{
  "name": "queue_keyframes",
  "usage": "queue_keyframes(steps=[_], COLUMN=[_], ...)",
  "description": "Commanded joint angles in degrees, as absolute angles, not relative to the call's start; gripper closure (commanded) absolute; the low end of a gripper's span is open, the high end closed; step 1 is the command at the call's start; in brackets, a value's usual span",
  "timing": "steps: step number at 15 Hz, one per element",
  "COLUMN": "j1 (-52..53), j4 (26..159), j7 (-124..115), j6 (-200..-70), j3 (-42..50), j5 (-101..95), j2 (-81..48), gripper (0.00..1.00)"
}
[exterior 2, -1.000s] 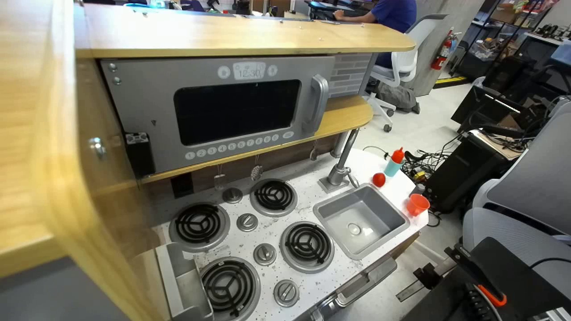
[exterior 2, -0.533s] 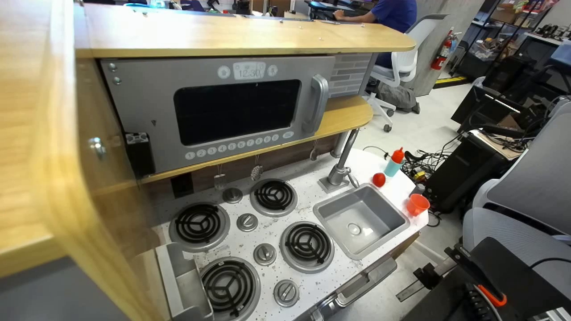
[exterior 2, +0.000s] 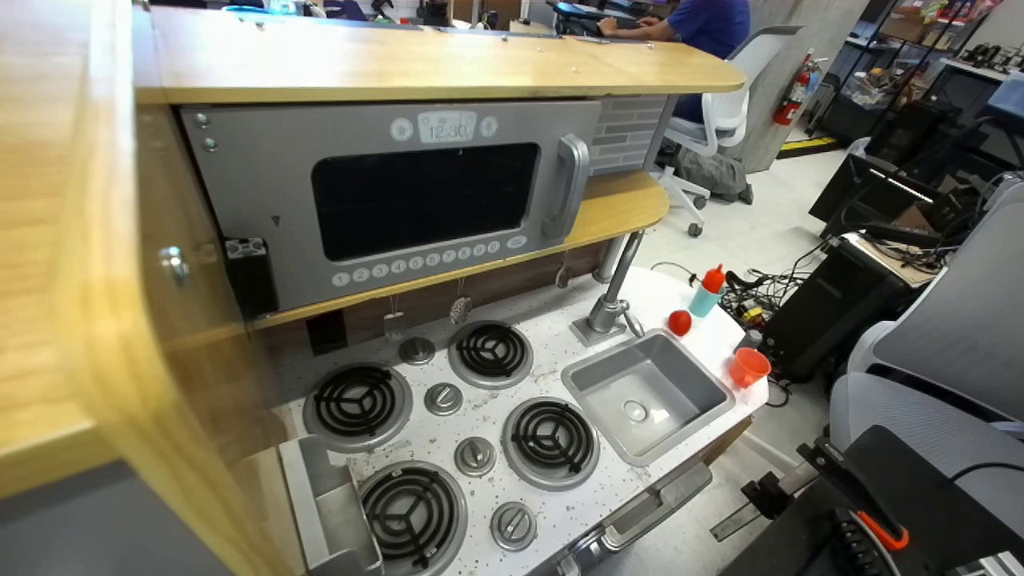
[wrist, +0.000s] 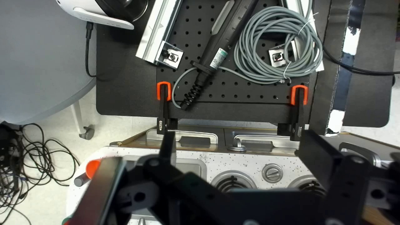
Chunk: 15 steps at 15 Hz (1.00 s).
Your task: Take the sauce bottle out of the cup and put it on the counter
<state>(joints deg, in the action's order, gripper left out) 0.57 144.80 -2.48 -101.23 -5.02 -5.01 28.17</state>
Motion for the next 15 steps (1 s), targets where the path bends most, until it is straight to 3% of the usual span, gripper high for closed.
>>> queue_keyframes(steps=[1, 9, 15], j1=[1.3, 1.9, 1.2], j4=[144.7, 145.2, 141.2], j7=[-2.7, 0.1, 10.8], j6=[-101.1, -102.3, -108.7], j3=[-4.4, -3.9, 1.4], j5=[-5.2, -5.6, -4.5], j2=[28.1, 29.0, 28.1], gripper=[0.0, 0.0, 0.0])
